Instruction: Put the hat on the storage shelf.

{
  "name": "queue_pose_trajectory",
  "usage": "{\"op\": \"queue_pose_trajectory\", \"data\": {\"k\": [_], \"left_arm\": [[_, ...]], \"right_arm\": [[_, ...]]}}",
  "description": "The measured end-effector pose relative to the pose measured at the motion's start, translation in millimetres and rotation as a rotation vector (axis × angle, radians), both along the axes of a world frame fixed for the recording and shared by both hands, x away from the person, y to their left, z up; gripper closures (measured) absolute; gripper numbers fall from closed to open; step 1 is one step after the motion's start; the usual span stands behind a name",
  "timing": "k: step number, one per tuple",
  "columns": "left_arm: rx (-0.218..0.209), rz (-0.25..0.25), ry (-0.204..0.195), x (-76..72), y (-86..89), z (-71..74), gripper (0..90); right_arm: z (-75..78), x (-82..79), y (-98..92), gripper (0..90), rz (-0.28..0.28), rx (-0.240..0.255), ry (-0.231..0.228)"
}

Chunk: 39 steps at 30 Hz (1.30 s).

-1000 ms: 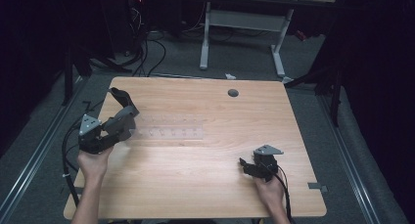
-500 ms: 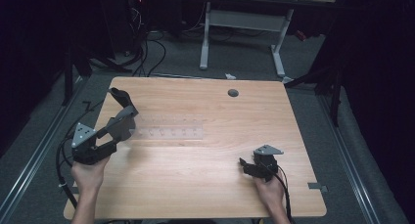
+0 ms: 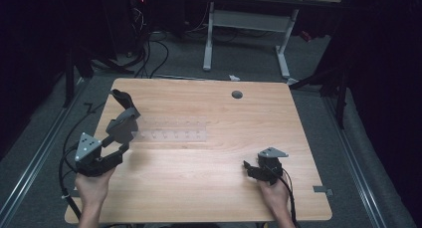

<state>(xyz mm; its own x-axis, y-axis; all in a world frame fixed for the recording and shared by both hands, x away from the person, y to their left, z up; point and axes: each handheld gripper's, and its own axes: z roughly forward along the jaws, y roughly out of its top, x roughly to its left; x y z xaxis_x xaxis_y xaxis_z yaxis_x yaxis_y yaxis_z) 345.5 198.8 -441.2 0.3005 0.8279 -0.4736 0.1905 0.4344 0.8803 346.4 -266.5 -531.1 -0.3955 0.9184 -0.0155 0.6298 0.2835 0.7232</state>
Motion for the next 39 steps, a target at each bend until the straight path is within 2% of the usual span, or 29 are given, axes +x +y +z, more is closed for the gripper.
{"op": "queue_pose_trajectory", "data": {"k": [5, 9, 18, 32, 39], "left_arm": [[0.007, -0.017, 0.000, -4.6, -6.8, -0.7, 42.4], [0.020, -0.047, 0.016, -6.8, -16.0, -4.4, 42.3], [0.018, -0.141, 0.040, -10.0, -45.5, -11.7, 41.9], [0.022, -0.251, 0.083, -9.3, -81.0, -25.1, 41.5], [0.031, -0.280, 0.111, -7.0, -93.5, -34.7, 41.5]], "right_arm": [[0.0, 0.0, 0.0, 34.0, 0.000, 0.000, 0.000], [0.0, 0.0, 0.0, 34.0, 0.000, 0.000, 0.000], [0.0, 0.0, 0.0, 34.0, 0.000, 0.000, 0.000], [0.0, 0.0, 0.0, 33.8, 0.002, -0.001, 0.000], [-0.1, 0.0, 0.0, 33.6, 0.003, -0.002, -0.001]]}}
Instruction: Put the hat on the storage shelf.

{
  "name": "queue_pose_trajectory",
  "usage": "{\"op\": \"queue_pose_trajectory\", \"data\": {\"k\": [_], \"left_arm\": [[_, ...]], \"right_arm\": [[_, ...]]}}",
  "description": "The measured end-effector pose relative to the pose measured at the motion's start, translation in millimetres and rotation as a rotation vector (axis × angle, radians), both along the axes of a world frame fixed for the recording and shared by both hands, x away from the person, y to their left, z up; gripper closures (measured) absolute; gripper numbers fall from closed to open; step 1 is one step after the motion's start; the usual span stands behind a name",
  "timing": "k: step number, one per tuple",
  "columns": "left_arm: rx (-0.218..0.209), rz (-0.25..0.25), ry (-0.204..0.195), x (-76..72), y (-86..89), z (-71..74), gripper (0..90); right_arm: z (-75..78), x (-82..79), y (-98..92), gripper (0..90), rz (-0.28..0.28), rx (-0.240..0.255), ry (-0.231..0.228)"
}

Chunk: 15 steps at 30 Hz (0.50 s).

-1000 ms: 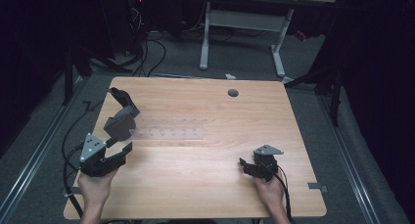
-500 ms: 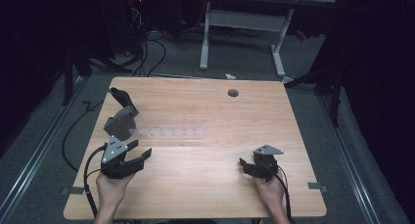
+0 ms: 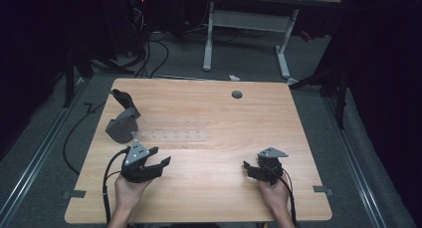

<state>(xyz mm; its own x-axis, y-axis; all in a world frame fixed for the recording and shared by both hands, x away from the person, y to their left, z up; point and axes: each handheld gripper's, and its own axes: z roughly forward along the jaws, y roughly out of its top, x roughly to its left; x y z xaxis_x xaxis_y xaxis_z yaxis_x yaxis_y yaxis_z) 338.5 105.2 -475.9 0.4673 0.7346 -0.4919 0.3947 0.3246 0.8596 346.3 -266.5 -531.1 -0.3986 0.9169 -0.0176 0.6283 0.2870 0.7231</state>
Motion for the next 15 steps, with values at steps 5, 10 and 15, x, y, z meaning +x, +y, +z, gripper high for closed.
{"op": "queue_pose_trajectory", "data": {"k": [5, 10, 15], "left_arm": [[0.004, -0.010, 0.020, 2.6, -5.4, -6.3, 41.5], [0.017, -0.023, 0.036, 4.5, -13.2, -15.7, 41.7], [0.051, -0.027, 0.045, 7.9, -20.6, -26.8, 41.7]], "right_arm": [[-0.1, 0.0, 0.0, 33.6, 0.001, 0.000, -0.001], [-0.1, 0.0, 0.0, 33.6, 0.002, -0.001, -0.001], [-0.1, 0.0, 0.0, 33.6, 0.002, 0.000, 0.000]]}}
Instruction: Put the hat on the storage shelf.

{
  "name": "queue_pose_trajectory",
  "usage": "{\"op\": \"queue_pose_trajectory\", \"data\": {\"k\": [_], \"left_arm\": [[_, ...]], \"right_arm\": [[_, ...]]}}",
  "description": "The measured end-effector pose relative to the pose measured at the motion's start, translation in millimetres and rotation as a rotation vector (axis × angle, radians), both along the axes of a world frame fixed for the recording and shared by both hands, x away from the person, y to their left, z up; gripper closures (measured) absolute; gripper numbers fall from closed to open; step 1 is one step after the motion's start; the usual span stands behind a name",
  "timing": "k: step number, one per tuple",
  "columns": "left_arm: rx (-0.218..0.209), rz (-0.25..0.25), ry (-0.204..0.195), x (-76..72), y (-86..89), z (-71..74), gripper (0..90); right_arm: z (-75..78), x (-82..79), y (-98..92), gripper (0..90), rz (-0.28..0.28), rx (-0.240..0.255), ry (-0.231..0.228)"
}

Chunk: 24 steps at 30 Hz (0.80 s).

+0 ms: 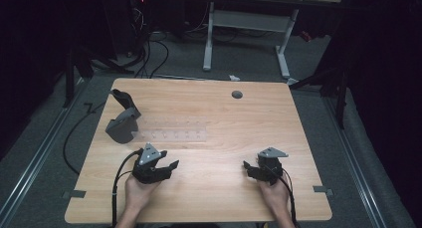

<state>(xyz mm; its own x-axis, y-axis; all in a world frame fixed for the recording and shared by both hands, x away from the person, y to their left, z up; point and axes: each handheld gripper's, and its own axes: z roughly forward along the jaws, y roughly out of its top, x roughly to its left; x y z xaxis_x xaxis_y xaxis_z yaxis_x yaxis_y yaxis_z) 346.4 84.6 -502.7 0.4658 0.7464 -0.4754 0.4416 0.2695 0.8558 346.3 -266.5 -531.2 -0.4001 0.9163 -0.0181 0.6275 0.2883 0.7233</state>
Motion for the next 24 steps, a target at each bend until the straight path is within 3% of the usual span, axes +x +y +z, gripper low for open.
{"op": "queue_pose_trajectory", "data": {"k": [6, 8, 13, 15, 23, 24], "left_arm": [[0.057, 0.009, 0.018, 8.1, -6.7, -17.4, 41.6], [0.090, 0.035, 0.015, 14.0, -8.8, -27.1, 41.5], [0.121, 0.059, 0.012, 20.2, -11.7, -36.0, 40.1], [0.162, 0.068, 0.024, 23.2, -14.4, -43.9, 39.5], [0.151, 0.085, 0.040, 26.6, -12.8, -43.9, 35.4], [0.127, 0.093, 0.073, 29.5, -10.3, -43.1, 33.6]], "right_arm": [[0.0, 0.0, 0.0, 33.6, 0.000, 0.000, 0.000], [0.0, 0.0, 0.0, 33.6, 0.001, 0.000, 0.000], [0.0, 0.0, 0.0, 33.6, 0.001, 0.000, 0.000], [0.0, 0.0, 0.0, 33.6, 0.001, 0.000, 0.000], [-0.1, -0.1, 0.0, 33.4, 0.001, 0.000, 0.000], [-0.1, -0.1, 0.0, 33.4, 0.001, 0.000, 0.000]]}}
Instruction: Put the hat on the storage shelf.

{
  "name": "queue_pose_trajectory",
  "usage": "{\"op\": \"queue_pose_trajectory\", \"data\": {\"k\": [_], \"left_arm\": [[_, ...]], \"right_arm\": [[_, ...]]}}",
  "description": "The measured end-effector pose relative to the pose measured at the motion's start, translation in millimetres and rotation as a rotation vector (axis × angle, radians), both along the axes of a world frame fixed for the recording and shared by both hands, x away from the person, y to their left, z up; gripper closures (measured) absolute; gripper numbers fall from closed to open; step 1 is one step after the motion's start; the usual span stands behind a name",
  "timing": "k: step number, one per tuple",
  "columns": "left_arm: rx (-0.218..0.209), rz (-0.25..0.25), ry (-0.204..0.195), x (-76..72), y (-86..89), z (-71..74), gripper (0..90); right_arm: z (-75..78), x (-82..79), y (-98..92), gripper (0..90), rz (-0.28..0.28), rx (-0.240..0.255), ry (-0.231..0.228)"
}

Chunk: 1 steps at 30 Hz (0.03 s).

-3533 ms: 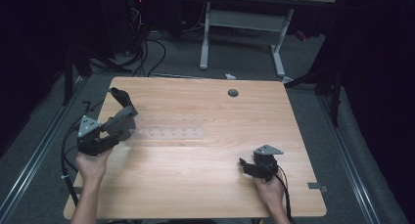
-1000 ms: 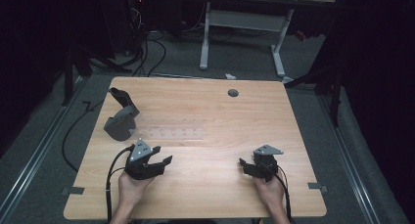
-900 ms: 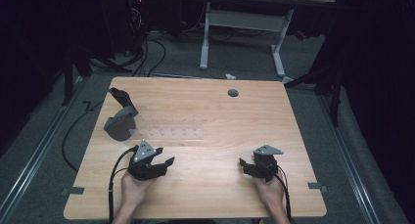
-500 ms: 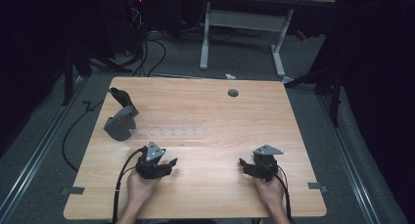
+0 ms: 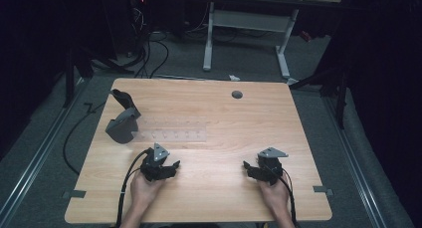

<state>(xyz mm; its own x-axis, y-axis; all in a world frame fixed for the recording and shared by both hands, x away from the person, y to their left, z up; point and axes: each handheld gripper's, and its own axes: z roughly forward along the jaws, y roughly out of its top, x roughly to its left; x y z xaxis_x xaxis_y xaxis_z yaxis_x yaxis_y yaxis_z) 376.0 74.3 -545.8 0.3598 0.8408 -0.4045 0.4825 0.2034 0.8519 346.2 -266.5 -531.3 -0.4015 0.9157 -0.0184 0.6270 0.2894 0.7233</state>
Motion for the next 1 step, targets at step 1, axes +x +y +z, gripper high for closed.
{"op": "queue_pose_trajectory", "data": {"k": [1], "left_arm": [[0.000, 0.000, 0.000, 0.0, 0.0, 0.0, 33.2]], "right_arm": [[0.0, 0.0, 0.0, 33.4, 0.000, 0.000, 0.000]]}}
